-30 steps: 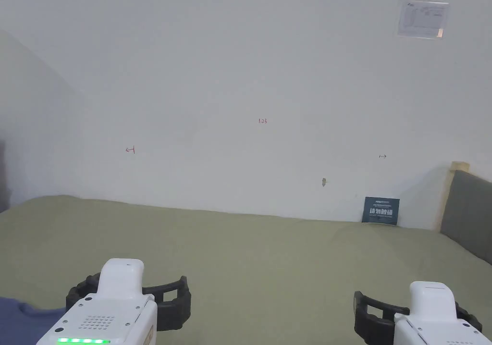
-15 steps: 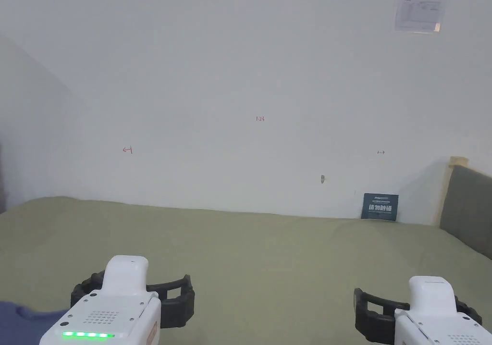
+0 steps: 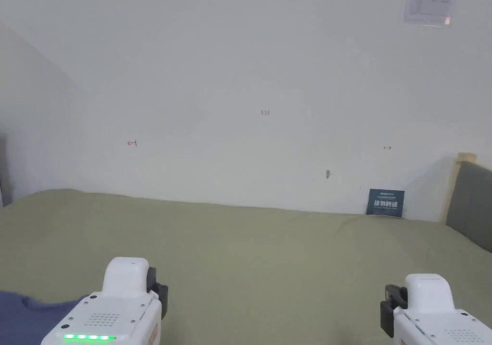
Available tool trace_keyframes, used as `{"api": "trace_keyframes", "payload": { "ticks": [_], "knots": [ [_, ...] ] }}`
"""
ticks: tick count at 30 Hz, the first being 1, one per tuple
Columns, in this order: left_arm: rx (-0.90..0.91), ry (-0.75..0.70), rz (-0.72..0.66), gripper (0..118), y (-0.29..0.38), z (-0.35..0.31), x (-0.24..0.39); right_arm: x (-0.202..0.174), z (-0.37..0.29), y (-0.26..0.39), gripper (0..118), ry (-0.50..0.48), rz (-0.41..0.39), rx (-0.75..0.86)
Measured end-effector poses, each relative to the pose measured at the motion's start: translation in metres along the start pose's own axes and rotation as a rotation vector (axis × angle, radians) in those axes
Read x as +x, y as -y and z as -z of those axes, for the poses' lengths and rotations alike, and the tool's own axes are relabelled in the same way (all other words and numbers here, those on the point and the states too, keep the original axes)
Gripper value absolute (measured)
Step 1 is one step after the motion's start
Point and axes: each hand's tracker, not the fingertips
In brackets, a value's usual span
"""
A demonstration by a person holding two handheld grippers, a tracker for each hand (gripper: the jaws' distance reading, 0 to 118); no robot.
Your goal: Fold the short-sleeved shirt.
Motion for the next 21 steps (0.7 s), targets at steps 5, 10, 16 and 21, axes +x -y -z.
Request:
{"api": "trace_keyframes", "payload": {
  "ticks": [5,10,16,21],
  "knots": [
    [0.018,-0.091,-0.015,0,-0.012,-0.025,-0.034,-0.048,0.013,-0.020,0,-0.124,-0.009,0.013],
    [0.038,-0.238,-0.018,0,-0.023,-0.077,-0.100,-0.128,0.023,-0.039,0,-0.308,-0.036,0.057],
    [0.046,-0.462,-0.068,0,-0.019,-0.159,-0.171,-0.229,0.020,-0.046,0,-0.535,-0.038,0.064],
    [0.017,-0.535,-0.129,0,-0.006,-0.180,-0.211,-0.286,0.014,-0.042,0,-0.649,-0.039,0.040]
  ]
}}
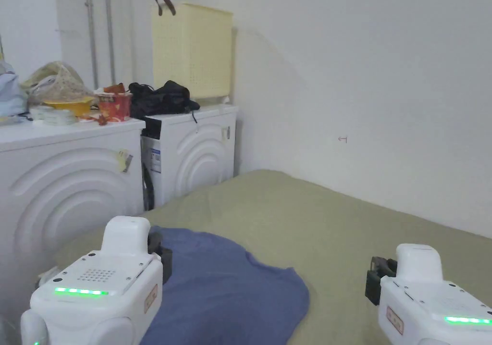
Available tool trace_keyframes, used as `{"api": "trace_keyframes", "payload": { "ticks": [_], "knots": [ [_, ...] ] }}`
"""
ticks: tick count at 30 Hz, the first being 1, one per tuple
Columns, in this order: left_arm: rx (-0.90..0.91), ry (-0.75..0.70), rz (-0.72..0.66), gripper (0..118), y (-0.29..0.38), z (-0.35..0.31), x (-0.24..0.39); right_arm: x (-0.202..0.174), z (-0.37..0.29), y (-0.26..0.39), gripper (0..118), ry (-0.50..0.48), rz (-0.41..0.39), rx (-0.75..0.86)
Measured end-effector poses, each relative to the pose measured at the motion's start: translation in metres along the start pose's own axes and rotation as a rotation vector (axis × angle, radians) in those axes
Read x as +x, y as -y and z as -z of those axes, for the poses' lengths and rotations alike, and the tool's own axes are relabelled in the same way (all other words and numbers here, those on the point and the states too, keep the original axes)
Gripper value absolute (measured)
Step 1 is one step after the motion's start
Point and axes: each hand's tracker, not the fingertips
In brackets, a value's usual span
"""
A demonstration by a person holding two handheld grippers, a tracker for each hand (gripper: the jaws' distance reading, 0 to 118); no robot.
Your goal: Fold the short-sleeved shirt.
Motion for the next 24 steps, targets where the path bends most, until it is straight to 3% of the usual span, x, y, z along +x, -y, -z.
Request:
{"api": "trace_keyframes", "payload": {
  "ticks": [4,7,9,14,18,23,24],
  "knots": [
    [-0.040,0.000,0.012,0,0.007,0.021,-0.003,-0.011,0.007,0.001,0,-0.025,-0.014,-0.005],
    [-0.121,0.098,0.054,0,0.005,0.066,0.001,-0.004,0.020,0.004,0,-0.023,-0.022,-0.008],
    [-0.254,0.250,0.105,0,-0.004,0.122,0.011,0.004,0.037,0.008,0,-0.014,-0.031,-0.003],
    [-0.589,0.371,0.226,0,-0.033,0.251,0.052,0.020,0.073,0.015,0,0.007,-0.016,-0.021],
    [-0.984,0.479,0.278,0,-0.028,0.341,0.094,0.033,0.111,0.026,0,0.014,0.003,-0.060],
    [-1.092,0.450,0.333,1,0.020,0.401,0.140,0.043,0.143,0.043,0,0.028,-0.029,-0.144],
    [-1.113,0.450,0.327,11,0.031,0.404,0.145,0.046,0.148,0.048,0,0.030,-0.024,-0.159]
  ]
}}
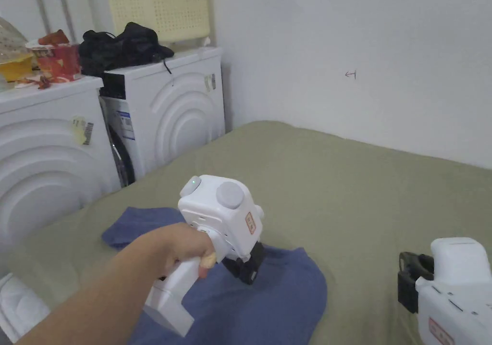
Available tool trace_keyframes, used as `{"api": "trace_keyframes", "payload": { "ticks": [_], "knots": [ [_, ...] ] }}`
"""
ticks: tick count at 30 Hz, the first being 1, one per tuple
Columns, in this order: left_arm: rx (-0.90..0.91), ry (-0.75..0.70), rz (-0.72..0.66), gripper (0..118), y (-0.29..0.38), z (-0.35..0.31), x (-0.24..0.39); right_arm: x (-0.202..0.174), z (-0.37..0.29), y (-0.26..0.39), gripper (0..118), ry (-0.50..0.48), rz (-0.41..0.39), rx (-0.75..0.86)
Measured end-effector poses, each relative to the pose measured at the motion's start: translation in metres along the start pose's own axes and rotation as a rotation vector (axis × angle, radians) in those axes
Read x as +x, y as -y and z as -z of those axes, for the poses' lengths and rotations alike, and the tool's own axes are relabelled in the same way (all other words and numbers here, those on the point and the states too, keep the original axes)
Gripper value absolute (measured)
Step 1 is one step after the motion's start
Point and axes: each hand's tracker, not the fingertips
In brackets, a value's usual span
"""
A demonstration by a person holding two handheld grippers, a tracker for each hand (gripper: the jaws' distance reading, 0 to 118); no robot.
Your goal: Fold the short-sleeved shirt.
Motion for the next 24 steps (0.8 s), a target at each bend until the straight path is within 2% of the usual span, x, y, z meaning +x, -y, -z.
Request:
{"api": "trace_keyframes", "payload": {
  "ticks": [1,3,4,7,10,11,12,14,15,16,17,19,21,24],
  "knots": [
    [-0.024,0.009,-0.010,40,-0.003,0.010,-0.002,0.002,0.004,0.003,0,-0.004,0.007,-0.006],
    [-0.051,0.003,-0.057,116,-0.004,0.034,-0.004,0.009,0.009,0.011,0,-0.002,0.018,-0.010],
    [-0.067,0.007,-0.063,118,-0.001,0.044,-0.006,0.012,0.011,0.014,0,0.003,0.024,-0.015],
    [-0.141,0.017,-0.081,109,0.004,0.067,-0.004,0.018,0.018,0.022,0,0.020,0.017,-0.033],
    [-0.207,-0.045,0.010,102,0.014,0.088,0.001,0.021,0.024,0.028,0,0.021,0.005,-0.054],
    [-0.195,-0.051,0.035,102,0.018,0.093,0.002,0.021,0.024,0.030,0,0.019,0.006,-0.061],
    [-0.167,-0.055,0.027,97,0.020,0.093,0.001,0.023,0.023,0.032,0,0.016,0.009,-0.067],
    [-0.098,-0.031,-0.043,80,0.025,0.083,-0.004,0.026,0.019,0.036,0,0.015,0.005,-0.071],
    [-0.067,-0.056,-0.056,80,0.026,0.075,-0.007,0.027,0.017,0.037,0,0.018,0.000,-0.073],
    [-0.039,-0.065,-0.040,49,0.026,0.066,-0.011,0.029,0.015,0.038,0,0.022,-0.003,-0.078],
    [-0.024,-0.038,-0.045,6,0.026,0.058,-0.016,0.032,0.011,0.040,0,0.024,-0.004,-0.083],
    [-0.012,0.005,-0.093,2,0.027,0.046,-0.020,0.039,0.005,0.041,0,0.034,-0.002,-0.089],
    [0.033,-0.034,-0.039,2,0.025,0.029,-0.013,0.048,-0.005,0.041,0,0.047,0.002,-0.092],
    [0.120,-0.020,-0.050,2,0.017,0.000,0.000,0.068,-0.023,0.038,0,0.088,0.009,-0.086]
  ]
}}
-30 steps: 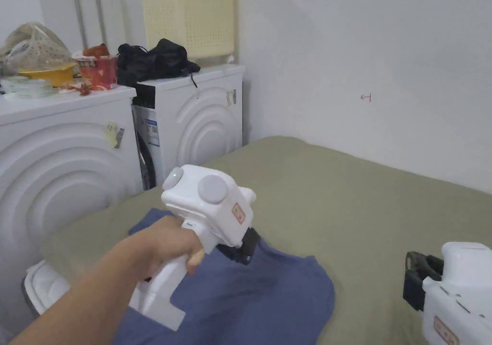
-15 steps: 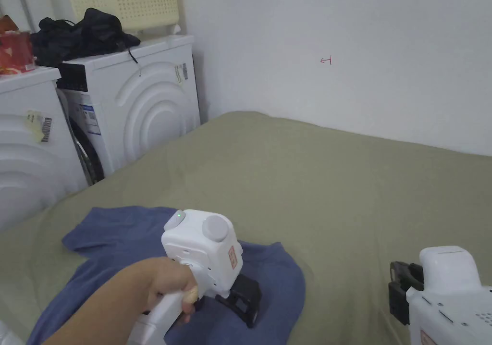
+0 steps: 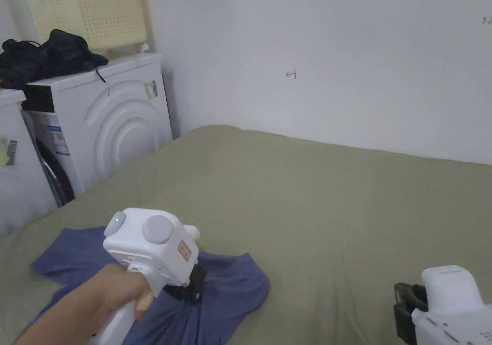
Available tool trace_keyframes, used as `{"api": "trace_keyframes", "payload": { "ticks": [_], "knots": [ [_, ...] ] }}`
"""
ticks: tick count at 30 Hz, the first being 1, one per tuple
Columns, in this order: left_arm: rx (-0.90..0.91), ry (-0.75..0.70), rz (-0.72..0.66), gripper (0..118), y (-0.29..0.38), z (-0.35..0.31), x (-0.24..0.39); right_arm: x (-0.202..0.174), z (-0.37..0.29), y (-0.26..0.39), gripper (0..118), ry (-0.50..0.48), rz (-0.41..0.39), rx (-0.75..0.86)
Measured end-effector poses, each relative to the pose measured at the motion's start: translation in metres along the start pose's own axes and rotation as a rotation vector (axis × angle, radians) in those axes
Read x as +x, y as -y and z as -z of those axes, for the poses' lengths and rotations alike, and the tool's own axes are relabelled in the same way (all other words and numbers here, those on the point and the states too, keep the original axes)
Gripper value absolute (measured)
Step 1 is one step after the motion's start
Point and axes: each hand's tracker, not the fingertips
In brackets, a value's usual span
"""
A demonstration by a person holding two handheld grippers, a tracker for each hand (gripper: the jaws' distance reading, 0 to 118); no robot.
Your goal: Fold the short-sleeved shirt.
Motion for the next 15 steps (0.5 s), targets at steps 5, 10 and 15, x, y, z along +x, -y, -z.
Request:
{"api": "trace_keyframes", "payload": {
  "ticks": [5,10,15],
  "knots": [
    [0.062,0.051,0.079,2,-0.034,-0.040,0.042,0.049,-0.039,-0.005,0,0.126,-0.003,0.012],
    [0.171,0.159,0.180,1,-0.062,-0.075,0.132,0.103,-0.088,-0.008,0,0.246,0.033,0.029],
    [0.207,0.243,0.440,2,-0.075,-0.096,0.266,0.158,-0.143,-0.011,0,0.370,0.069,0.042]
  ]
}}
